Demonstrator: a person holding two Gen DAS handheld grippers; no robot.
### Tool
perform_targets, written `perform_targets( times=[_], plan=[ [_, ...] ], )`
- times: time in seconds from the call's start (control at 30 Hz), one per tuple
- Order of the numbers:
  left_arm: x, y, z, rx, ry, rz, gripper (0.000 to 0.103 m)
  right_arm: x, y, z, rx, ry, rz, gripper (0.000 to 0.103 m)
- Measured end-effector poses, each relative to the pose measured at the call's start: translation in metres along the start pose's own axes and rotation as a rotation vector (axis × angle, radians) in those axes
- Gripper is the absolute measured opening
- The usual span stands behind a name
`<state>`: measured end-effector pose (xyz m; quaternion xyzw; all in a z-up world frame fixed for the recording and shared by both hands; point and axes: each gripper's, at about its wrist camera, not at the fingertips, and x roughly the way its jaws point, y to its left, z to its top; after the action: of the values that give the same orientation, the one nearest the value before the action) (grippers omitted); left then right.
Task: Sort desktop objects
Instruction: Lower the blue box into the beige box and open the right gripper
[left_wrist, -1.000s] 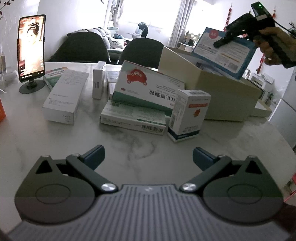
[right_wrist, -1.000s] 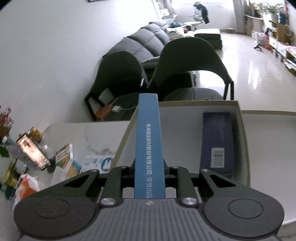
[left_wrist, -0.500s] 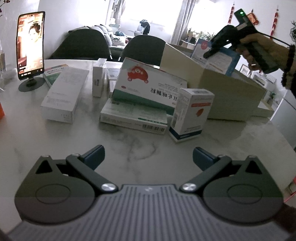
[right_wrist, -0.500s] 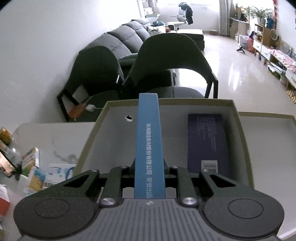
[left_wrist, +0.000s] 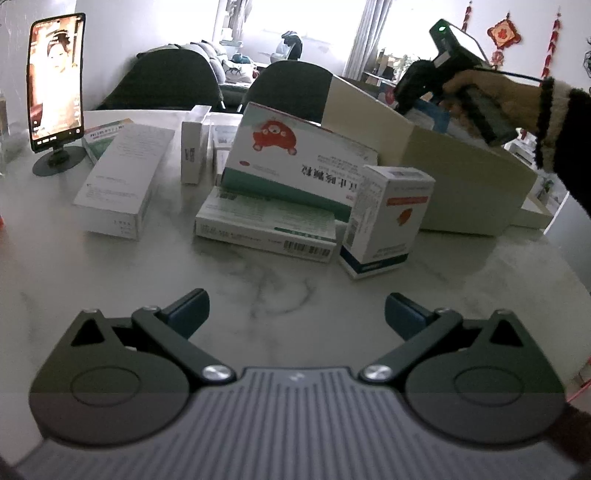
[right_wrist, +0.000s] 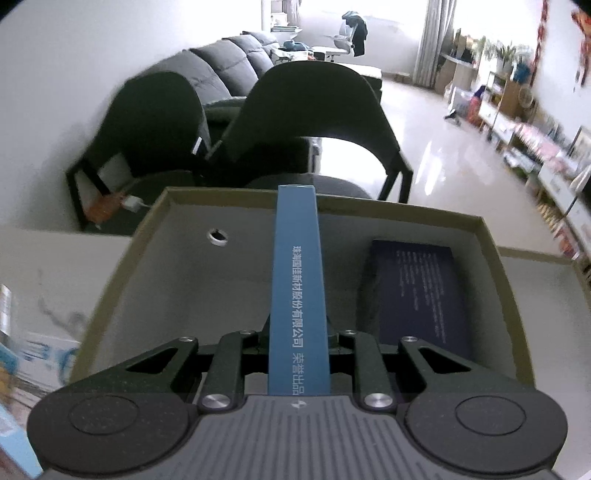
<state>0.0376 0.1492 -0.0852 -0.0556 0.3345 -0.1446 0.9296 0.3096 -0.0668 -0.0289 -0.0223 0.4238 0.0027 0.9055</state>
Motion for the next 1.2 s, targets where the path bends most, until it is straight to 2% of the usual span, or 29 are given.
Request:
perform_targets(
  times=[0.13, 0.3, 0.4, 0.6, 0.83, 0.9, 1.07, 1.2],
  plan=[
    [0.001, 0.000, 0.000, 0.000, 0.005, -0.003, 0.103, 0.013, 0.012, -0.007, -0.071, -0.008, -0.074, 0.023],
    [0.003, 0.001, -0.001, -0.002, 0.011, -0.004, 0.103, 0.021, 0.024, -0.014, -0.135, -0.030, -0.126, 0.023],
    [0.002, 0.001, -0.001, -0.001, 0.010, -0.004, 0.103, 0.023, 0.024, -0.014, -0.134, -0.026, -0.136, 0.025],
    [0.003, 0.002, -0.001, -0.005, 0.009, -0.010, 0.103, 0.023, 0.018, -0.016, -0.146, -0.037, -0.225, 0.027],
    [0.005, -0.004, 0.000, 0.009, 0.016, -0.023, 0.103, 0.025, 0.014, -0.019, -0.164, -0.017, -0.255, 0.032],
    [0.004, -0.005, 0.000, 0.009, 0.012, -0.032, 0.103, 0.026, 0.015, -0.018, -0.175, -0.010, -0.244, 0.039],
    [0.003, -0.004, 0.002, -0.002, 0.012, -0.040, 0.103, 0.014, 0.015, -0.017, -0.169, -0.039, -0.177, 0.067],
    [0.004, -0.003, 0.005, -0.018, 0.018, -0.047, 0.103, -0.007, 0.013, -0.018, -0.158, -0.062, -0.125, 0.082]
  ],
)
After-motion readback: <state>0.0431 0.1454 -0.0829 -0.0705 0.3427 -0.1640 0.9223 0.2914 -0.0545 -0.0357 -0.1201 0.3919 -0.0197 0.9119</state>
